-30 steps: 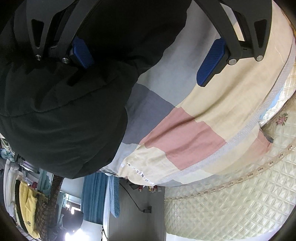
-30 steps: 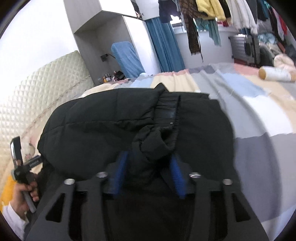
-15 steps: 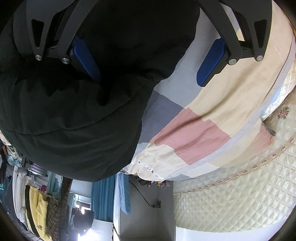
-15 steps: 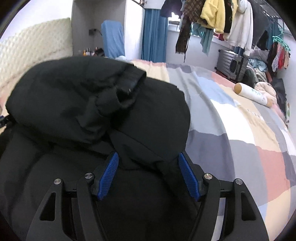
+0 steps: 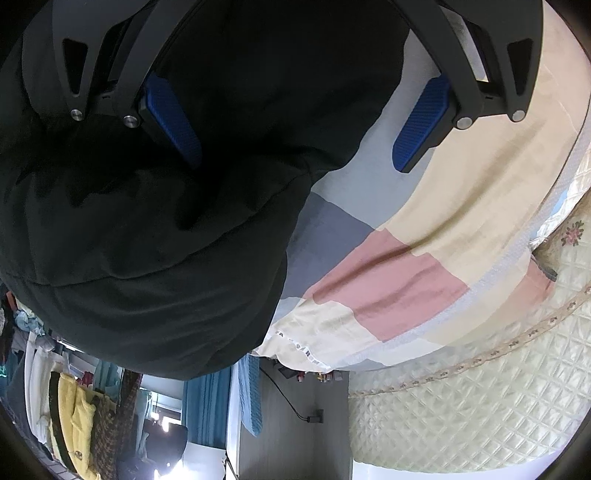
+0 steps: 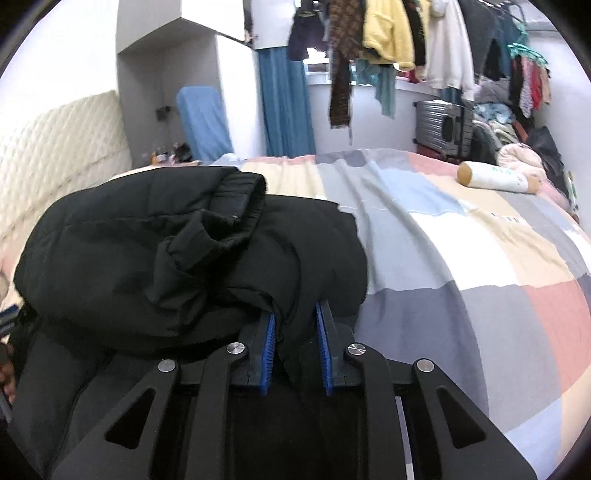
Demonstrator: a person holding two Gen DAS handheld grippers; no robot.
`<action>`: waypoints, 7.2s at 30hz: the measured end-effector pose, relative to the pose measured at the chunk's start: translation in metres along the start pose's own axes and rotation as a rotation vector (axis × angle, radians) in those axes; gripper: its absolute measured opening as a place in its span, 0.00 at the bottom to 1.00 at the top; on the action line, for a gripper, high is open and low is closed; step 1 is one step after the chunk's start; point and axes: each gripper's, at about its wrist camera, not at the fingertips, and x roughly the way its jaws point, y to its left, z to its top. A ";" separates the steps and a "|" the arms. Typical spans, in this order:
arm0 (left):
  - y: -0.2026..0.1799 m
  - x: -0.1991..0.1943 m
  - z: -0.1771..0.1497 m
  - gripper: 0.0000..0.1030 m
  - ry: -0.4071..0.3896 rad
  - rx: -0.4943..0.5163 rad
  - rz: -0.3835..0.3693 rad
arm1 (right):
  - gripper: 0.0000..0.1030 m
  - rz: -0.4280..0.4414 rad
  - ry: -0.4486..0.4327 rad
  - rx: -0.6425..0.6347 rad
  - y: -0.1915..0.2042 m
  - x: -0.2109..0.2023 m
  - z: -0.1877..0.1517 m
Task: Fold large clothes
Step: 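Lay the hem over the collar, open the right tool and withdraw, then move both tools over the edge of the folded black jacket, then lower both tools onto the jacket edge and close them on it, then lift the gripped edge with both tools and fold it over the jacket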
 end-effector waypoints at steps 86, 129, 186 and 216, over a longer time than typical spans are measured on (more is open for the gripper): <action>0.015 -0.247 -0.098 1.00 0.256 0.108 -0.094 | 0.47 0.270 0.409 0.205 -0.043 -0.260 -0.108; 0.123 -0.167 -0.138 0.72 0.607 -0.327 -0.435 | 0.77 0.672 0.930 0.192 -0.055 -0.125 -0.153; 0.154 -0.350 -0.085 0.04 0.143 -0.628 -0.846 | 0.07 0.696 0.133 0.208 -0.067 -0.405 -0.025; 0.129 -0.301 0.016 0.05 0.215 -0.468 -0.674 | 0.07 0.583 0.087 0.464 -0.100 -0.344 0.040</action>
